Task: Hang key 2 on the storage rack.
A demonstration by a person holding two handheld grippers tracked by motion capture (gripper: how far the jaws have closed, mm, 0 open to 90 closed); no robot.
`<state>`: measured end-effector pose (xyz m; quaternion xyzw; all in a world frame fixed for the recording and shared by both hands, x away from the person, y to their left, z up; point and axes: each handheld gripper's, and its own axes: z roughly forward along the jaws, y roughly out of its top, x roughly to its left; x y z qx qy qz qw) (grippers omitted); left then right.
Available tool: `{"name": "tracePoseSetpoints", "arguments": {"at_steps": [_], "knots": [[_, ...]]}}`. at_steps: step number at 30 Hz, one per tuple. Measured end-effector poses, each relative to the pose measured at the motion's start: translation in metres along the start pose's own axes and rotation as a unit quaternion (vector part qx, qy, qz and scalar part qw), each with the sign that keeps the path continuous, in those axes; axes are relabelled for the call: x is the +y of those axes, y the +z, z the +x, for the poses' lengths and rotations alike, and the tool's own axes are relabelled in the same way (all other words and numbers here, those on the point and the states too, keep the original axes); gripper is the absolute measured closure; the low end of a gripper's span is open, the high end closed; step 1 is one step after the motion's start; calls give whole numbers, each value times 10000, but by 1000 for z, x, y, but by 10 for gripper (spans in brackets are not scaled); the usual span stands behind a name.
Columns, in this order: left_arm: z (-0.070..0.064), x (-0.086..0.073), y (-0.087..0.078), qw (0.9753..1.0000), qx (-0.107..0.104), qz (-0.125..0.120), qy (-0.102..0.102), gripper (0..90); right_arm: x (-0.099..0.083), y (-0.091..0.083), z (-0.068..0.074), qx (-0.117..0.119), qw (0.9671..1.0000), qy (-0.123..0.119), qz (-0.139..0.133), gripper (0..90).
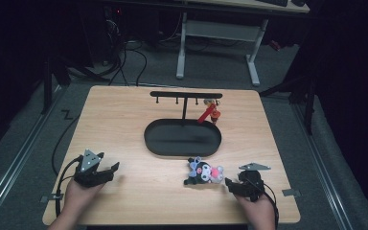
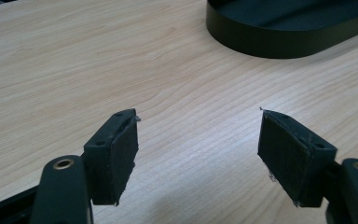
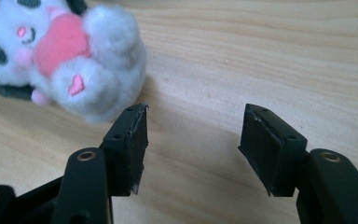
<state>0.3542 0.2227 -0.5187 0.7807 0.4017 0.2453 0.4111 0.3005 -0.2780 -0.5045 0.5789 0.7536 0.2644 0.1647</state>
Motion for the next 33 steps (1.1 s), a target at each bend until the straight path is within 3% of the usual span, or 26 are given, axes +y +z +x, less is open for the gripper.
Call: {"name": "tracePoseSetpoints", "arguments": {"at_steps": [9,13,18,21,26,33], "knots": [[-7,-1,1,9997,-88,118,193,291,7,-7,0,-98,9973,-275,679,394],[-6,-1,-1,9999,-77,68,131,293,13,-8,3,-92,9931,-386,1101,378],[-4,-3,-1,9998,-69,119,119,292,20,-8,9,-6,9896,-543,1330,367],[-3,-3,-2,9999,-54,81,96,291,24,-6,15,-4,9854,-733,1538,356],[1,-3,-4,10000,-26,39,47,292,33,-2,23,75,9801,-989,1721,349],[2,-3,-4,10000,-49,41,21,292,48,-3,32,212,9731,-1164,1975,304]]}}
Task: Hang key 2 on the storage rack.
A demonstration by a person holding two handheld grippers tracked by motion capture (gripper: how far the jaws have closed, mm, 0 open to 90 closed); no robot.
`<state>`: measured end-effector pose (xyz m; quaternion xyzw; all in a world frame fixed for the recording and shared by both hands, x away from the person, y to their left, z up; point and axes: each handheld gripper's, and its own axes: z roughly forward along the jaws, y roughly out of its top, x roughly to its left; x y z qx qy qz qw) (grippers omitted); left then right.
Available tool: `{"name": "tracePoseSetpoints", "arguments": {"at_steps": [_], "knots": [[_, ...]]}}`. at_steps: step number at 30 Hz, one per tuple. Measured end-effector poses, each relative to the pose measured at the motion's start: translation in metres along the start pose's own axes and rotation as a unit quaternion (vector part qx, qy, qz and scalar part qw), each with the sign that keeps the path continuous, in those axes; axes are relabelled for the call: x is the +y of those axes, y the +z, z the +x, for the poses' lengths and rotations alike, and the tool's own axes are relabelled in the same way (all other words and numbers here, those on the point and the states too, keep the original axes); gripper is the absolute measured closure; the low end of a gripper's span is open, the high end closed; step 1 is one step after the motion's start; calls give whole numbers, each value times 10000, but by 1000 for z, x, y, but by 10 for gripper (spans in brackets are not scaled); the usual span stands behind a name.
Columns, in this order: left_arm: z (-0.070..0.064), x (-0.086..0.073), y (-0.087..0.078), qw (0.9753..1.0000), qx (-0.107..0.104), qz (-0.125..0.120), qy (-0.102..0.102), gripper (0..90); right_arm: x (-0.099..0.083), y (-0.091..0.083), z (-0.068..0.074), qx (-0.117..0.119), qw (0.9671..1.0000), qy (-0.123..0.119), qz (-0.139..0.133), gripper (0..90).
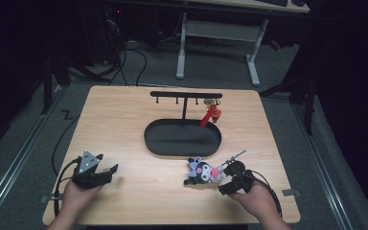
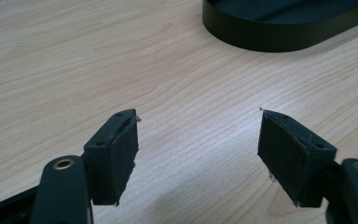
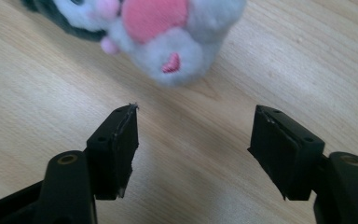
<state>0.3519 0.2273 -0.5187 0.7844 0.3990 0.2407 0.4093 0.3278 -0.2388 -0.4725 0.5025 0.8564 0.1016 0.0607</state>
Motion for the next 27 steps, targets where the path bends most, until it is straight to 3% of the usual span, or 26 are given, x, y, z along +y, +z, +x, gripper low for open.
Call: {"name": "tracePoseSetpoints", "arguments": {"at_steps": [5,8,12,15,21,27], "knots": [[-1,0,1,10000,-31,27,46,292,11,-3,1,-57,9994,-270,211,216],[-1,0,2,10000,-62,53,57,292,19,-3,1,62,9986,-443,268,154],[-2,0,3,9999,-99,86,73,292,31,-2,-2,-48,9971,-699,280,123],[-3,0,4,9998,-129,121,100,292,42,0,-2,-92,9953,-944,209,126],[-4,0,5,9996,-160,184,161,292,59,11,10,-47,9910,-1302,315,149],[-3,-1,5,9996,-168,179,144,292,62,22,16,174,9891,-1399,430,218]]}}
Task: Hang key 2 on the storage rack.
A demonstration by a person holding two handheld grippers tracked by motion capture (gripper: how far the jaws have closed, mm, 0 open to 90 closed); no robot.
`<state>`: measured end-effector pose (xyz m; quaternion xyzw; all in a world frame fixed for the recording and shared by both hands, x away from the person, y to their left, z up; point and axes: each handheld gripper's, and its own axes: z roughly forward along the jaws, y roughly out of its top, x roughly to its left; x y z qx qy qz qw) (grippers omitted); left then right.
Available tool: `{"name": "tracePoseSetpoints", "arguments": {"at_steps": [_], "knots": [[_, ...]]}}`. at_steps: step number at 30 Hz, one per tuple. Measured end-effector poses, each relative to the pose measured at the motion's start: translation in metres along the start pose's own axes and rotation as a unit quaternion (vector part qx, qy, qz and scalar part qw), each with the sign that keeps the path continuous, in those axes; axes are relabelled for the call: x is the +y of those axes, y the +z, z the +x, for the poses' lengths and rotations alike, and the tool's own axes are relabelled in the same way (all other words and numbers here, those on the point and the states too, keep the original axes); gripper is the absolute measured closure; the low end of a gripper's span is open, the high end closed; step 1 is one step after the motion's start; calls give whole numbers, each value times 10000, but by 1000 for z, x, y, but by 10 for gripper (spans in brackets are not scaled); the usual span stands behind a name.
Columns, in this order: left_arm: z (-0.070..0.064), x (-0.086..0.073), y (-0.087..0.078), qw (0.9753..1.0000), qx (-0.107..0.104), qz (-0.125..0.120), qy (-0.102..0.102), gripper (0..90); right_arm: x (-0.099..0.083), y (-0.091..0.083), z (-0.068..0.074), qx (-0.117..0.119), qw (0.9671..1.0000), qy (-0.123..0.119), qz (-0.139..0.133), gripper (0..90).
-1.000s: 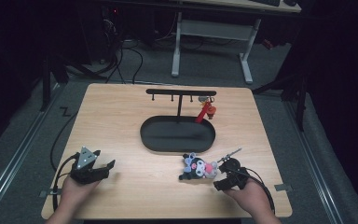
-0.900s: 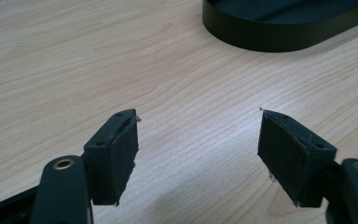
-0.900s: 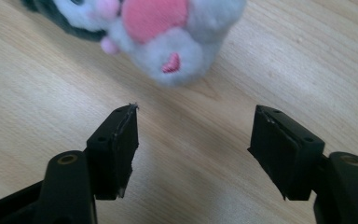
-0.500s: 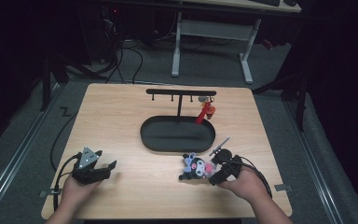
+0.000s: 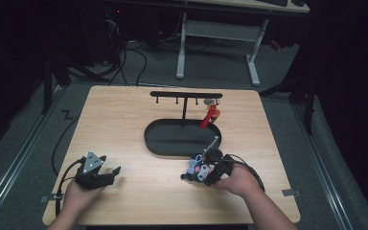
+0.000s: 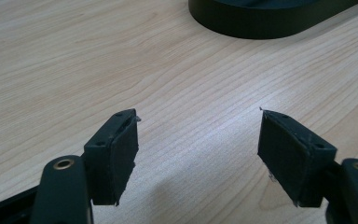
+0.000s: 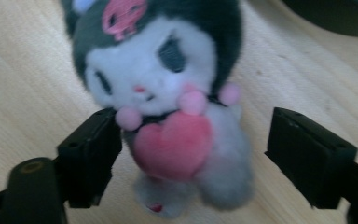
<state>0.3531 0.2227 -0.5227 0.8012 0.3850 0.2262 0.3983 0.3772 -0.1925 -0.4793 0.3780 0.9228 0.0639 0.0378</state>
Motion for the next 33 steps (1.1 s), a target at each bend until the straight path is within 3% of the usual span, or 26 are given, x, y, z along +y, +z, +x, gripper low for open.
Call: {"name": "tracePoseSetpoints", "arguments": {"at_steps": [3,9,12,21,26,33], "knots": [[0,0,0,10000,-11,14,11,292,-3,3,8,39,10000,-63,-17,256],[-3,0,0,10000,-49,45,36,292,-15,2,21,84,9995,233,-186,325],[-3,0,0,10000,-57,46,25,292,-18,1,25,-16,9993,238,-292,326],[-2,0,1,10000,-54,55,6,292,-19,0,26,-143,9982,419,-408,494],[-2,-1,0,10000,-60,62,9,292,-18,-6,23,-4,9974,562,-454,509],[-2,-1,0,10000,-58,34,-13,292,-13,-21,22,-71,9965,678,-478,509]]}}
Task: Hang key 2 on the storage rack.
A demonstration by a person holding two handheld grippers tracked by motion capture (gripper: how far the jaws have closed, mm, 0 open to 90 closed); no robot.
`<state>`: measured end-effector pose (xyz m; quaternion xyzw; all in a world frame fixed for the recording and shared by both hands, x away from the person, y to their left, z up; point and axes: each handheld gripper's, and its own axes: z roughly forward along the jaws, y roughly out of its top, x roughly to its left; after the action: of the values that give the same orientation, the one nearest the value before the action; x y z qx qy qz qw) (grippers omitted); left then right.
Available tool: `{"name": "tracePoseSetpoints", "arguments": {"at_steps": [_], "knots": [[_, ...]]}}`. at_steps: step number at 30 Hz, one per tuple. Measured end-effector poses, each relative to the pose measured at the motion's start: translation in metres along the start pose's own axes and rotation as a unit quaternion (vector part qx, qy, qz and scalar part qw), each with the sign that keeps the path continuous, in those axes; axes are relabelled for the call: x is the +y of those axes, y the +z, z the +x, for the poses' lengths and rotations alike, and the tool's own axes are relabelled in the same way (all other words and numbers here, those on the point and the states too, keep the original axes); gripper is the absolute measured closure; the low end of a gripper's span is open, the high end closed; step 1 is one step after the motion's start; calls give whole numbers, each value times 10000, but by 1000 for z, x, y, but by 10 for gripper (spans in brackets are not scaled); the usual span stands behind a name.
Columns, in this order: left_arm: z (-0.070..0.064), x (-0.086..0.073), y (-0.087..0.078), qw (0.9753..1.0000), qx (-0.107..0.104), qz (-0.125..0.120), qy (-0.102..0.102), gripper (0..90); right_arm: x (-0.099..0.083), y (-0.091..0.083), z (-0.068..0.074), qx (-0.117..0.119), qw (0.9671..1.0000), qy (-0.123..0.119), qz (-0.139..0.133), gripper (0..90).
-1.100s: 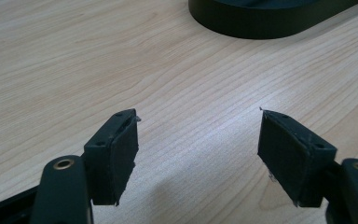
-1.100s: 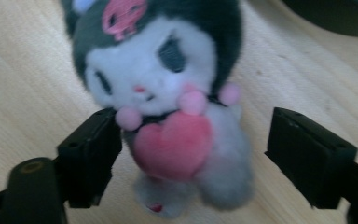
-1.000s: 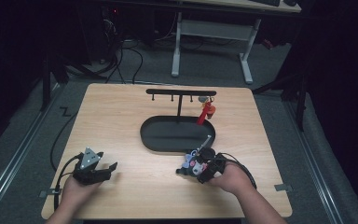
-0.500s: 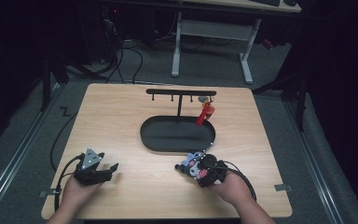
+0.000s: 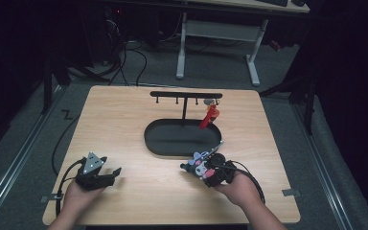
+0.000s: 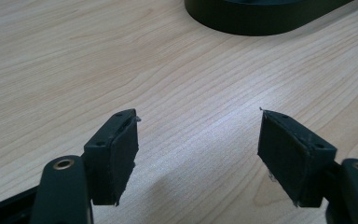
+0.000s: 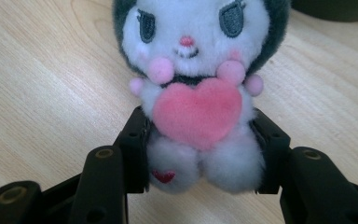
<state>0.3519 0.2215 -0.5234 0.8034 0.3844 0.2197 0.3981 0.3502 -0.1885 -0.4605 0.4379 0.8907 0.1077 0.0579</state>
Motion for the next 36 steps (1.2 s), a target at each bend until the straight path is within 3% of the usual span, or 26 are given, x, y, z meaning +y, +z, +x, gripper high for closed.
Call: {"name": "tracePoseSetpoints", "arguments": {"at_steps": [8,14,17,20,21,36], "knots": [[0,0,0,10000,-19,-7,-8,292,6,-11,-4,21,9999,136,-28,509],[0,0,0,10000,-31,-4,-9,292,13,-22,-6,-121,9998,147,-88,509],[0,0,0,10000,-40,5,-9,292,18,-27,-5,-119,9995,270,-95,509],[0,0,0,10000,-47,17,1,292,23,-32,-6,-155,9997,170,-120,508],[0,0,0,10000,-50,20,10,291,25,-34,-5,-131,9995,258,-121,508],[2,-1,-1,10000,-74,18,-13,291,54,-55,-16,-185,9989,321,-292,507]]}}
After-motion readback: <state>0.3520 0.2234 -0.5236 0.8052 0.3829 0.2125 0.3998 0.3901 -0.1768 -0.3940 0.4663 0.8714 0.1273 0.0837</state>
